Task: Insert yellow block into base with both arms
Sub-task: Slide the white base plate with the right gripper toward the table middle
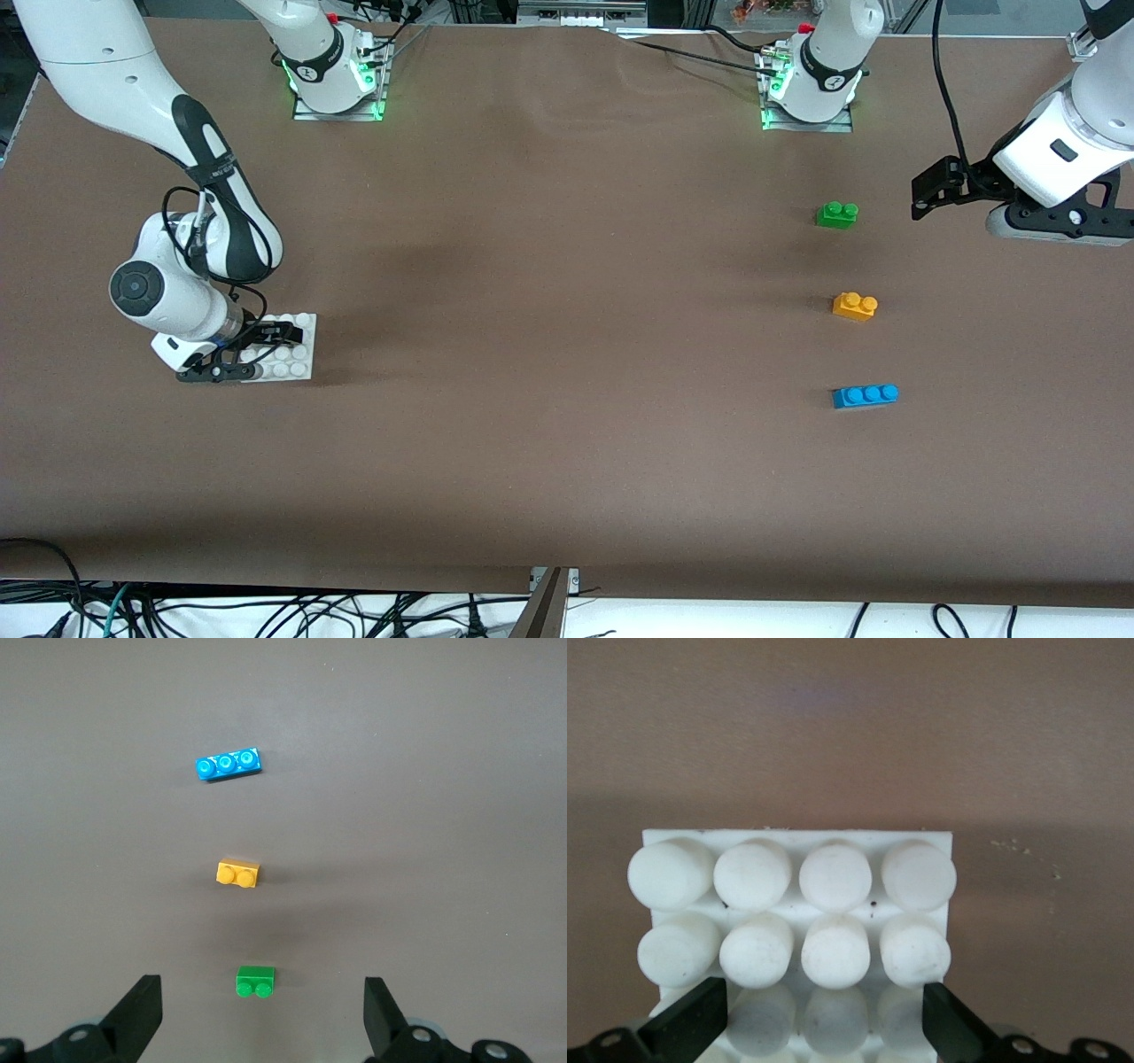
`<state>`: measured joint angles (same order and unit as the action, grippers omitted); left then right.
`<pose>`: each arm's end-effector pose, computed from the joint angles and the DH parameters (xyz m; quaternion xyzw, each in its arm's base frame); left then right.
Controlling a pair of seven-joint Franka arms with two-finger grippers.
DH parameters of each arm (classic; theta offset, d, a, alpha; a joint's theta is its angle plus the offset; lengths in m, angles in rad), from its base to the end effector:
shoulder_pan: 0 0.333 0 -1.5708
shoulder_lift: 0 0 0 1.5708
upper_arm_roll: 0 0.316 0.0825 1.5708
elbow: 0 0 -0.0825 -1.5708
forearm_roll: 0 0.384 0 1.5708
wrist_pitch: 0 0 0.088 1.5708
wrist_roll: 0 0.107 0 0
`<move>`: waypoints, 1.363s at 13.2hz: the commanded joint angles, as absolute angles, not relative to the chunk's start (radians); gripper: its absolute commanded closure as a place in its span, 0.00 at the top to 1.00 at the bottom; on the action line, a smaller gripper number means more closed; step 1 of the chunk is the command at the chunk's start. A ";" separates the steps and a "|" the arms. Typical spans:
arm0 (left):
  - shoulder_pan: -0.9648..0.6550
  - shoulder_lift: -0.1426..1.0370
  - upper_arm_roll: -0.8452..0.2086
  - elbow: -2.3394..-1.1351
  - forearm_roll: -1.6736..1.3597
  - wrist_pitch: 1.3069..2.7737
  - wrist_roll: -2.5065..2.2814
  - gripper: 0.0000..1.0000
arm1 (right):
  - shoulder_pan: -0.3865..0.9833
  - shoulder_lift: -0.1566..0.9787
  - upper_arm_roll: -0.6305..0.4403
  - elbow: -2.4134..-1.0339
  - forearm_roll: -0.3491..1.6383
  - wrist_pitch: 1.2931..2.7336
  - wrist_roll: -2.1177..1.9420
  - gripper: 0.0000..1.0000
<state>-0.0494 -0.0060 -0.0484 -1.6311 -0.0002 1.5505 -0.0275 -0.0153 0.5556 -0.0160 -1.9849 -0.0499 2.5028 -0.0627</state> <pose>0.5457 -0.0536 0.5978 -0.9987 0.0351 0.0372 0.0024 0.6056 -0.0185 0.1777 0.9990 0.0371 -0.0197 0.0178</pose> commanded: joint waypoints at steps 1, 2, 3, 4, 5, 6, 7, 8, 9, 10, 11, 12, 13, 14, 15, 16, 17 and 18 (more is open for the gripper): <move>-0.046 -0.006 -0.055 -1.612 0.012 1.532 -0.031 1.00 | 0.023 0.612 0.008 -1.976 -0.040 2.542 0.001 1.00; -0.046 -0.006 -0.055 -1.612 0.012 1.532 -0.031 1.00 | 0.037 0.612 0.009 -1.976 -0.040 2.543 0.009 1.00; -0.046 -0.008 -0.055 -1.612 0.012 1.532 -0.031 1.00 | 0.057 0.612 0.009 -1.974 -0.038 2.545 0.009 1.00; -0.046 -0.006 -0.055 -1.612 0.012 1.532 -0.031 1.00 | 0.070 0.612 0.009 -1.973 -0.028 2.545 0.012 1.00; -0.046 -0.006 -0.055 -1.612 0.012 1.532 -0.031 1.00 | 0.086 0.614 0.009 -1.973 -0.019 2.545 0.038 1.00; -0.046 -0.008 -0.055 -1.612 0.012 1.532 -0.031 1.00 | 0.109 0.612 0.009 -1.973 -0.017 2.545 0.058 1.00; -0.046 -0.006 -0.055 -1.612 0.012 1.532 -0.031 1.00 | 0.127 0.612 0.009 -1.971 -0.017 2.545 0.070 1.00; -0.046 -0.006 -0.052 -1.612 0.012 1.532 -0.031 1.00 | 0.133 0.612 0.009 -1.971 -0.017 2.545 0.087 1.00; -0.046 -0.006 -0.054 -1.612 0.012 1.532 -0.031 1.00 | 0.143 0.612 0.009 -1.971 -0.017 2.545 0.100 1.00; -0.046 -0.006 -0.054 -1.612 0.012 1.532 -0.031 1.00 | 0.152 0.612 0.009 -1.970 -0.017 2.545 0.113 1.00; -0.046 -0.006 -0.054 -1.612 0.012 1.532 -0.031 1.00 | 0.164 0.612 0.009 -1.964 -0.017 2.543 0.130 1.00; -0.046 -0.008 -0.054 -1.612 0.012 1.532 -0.031 1.00 | 0.176 0.612 0.009 -1.962 -0.015 2.543 0.147 1.00; -0.046 -0.006 -0.054 -1.612 0.012 1.532 -0.031 1.00 | 0.187 0.612 0.009 -1.959 -0.017 2.543 0.169 1.00; -0.046 -0.008 -0.054 -1.614 0.012 1.532 -0.031 1.00 | 0.199 0.614 0.009 -1.957 -0.017 2.543 0.187 1.00; -0.046 -0.006 -0.054 -1.612 0.012 1.532 -0.031 1.00 | 0.212 0.617 0.009 -1.954 -0.017 2.543 0.202 1.00; -0.046 -0.006 -0.054 -1.612 0.012 1.532 -0.031 1.00 | 0.221 0.618 0.011 -1.950 -0.015 2.543 0.222 1.00; -0.046 -0.006 -0.054 -1.612 0.012 1.532 -0.031 1.00 | 0.233 0.620 0.011 -1.948 -0.015 2.543 0.238 1.00; -0.046 -0.006 -0.054 -1.612 0.012 1.532 -0.031 1.00 | 0.245 0.627 0.011 -1.945 -0.015 2.543 0.254 1.00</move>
